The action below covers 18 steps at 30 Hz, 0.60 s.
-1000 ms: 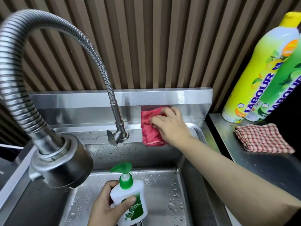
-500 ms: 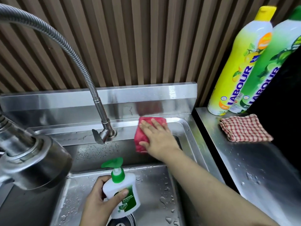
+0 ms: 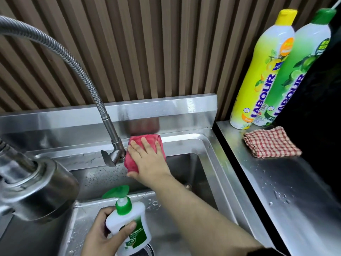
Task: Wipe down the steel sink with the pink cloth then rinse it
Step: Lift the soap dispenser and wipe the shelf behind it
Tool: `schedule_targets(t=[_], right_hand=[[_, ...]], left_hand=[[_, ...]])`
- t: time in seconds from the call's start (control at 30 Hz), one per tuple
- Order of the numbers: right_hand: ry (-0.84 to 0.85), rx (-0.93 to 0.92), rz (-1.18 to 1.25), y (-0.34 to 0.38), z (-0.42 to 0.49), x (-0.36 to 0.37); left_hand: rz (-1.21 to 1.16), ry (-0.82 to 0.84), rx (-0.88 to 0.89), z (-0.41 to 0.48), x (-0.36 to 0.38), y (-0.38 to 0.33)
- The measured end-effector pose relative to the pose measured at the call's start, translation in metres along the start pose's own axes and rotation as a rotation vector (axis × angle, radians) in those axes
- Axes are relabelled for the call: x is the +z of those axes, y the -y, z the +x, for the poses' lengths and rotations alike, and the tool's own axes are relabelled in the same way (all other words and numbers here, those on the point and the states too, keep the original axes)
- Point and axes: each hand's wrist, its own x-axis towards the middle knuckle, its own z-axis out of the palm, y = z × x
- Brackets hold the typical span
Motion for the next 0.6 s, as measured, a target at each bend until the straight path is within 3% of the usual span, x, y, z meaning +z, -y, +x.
schedule_targets(t=[0.13, 0.3, 0.5, 0.6], right_hand=[[0.037, 0.039, 0.012, -0.040, -0.018, -0.016], [0.152, 0.314, 0.133, -0.101, -0.050, -0.054], [0.096, 0.606, 0.225, -0.100, -0.067, -0.075], [0.089, 0.649, 0.236, -0.099, -0.095, -0.074]], left_hand=[[0.006, -0.043, -0.009, 0.005, 0.005, -0.006], [-0.006, 0.020, 0.042, 0.018, 0.028, -0.027], [-0.016, 0.104, 0.132, 0.045, 0.060, -0.081], [-0.052, 0.081, 0.211, 0.065, 0.076, -0.109]])
